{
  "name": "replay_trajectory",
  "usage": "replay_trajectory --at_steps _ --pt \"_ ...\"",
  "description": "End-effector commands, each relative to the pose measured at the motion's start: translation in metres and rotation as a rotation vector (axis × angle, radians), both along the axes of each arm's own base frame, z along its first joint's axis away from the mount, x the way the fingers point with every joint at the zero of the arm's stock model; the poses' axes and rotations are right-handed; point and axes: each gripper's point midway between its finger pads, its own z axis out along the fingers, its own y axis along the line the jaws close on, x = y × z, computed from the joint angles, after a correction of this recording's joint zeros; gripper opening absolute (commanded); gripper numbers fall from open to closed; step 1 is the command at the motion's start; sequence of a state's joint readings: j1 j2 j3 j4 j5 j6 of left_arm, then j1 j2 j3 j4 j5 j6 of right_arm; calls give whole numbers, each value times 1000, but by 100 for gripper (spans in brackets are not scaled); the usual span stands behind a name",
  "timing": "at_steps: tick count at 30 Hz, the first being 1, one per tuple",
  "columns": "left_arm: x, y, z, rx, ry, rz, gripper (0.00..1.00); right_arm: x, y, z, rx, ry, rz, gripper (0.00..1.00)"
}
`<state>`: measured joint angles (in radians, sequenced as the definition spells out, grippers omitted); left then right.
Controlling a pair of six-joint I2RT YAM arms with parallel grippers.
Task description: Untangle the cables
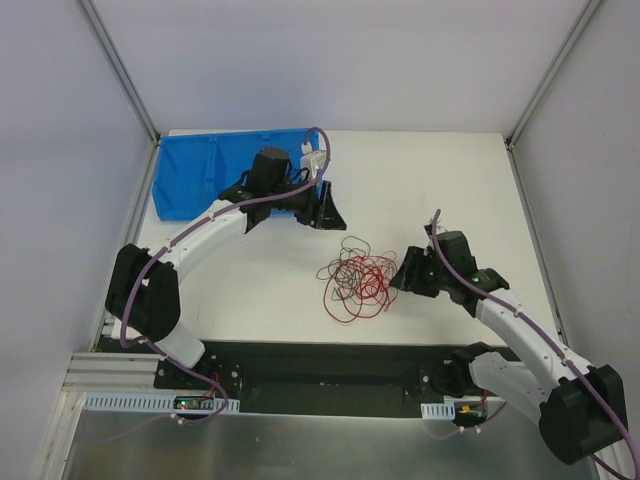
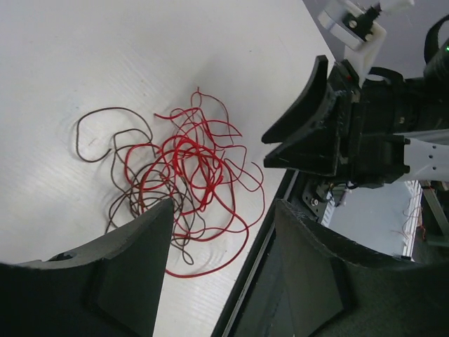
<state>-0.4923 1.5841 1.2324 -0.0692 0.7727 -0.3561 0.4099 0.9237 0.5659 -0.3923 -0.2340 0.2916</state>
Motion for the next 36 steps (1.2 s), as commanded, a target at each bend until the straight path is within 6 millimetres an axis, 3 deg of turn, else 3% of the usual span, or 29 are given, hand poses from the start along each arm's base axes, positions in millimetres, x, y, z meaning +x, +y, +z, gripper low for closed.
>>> replay_trajectory --at_steps 1,6,14,15,18,21,26,30,36 --pt "-22 -18 19 -46 -37 -81 59 34 -14 4 -79 -131 -85 45" --pt "-43 -36 16 -59 7 -163 59 50 -8 5 -91 -174 -41 44" --pt "-47 -45 -5 -40 89 -185 60 64 3 -7 -105 -136 4 44" --pt "-48 -46 -7 -41 105 -189 60 66 5 -8 -100 -133 8 37" --pt "-46 -48 -19 -28 139 -191 62 70 8 1 -90 -138 8 0" --pt "-43 -50 -34 -5 170 -187 64 67 15 32 -29 -189 26 0" --pt "-44 -54 -47 22 205 -184 73 52 32 107 161 -329 62 0" --pt "-50 -60 -57 45 214 -194 78 41 43 153 286 -373 78 0" --pt "-46 -63 -89 111 261 -170 75 20 65 229 502 -433 152 0"
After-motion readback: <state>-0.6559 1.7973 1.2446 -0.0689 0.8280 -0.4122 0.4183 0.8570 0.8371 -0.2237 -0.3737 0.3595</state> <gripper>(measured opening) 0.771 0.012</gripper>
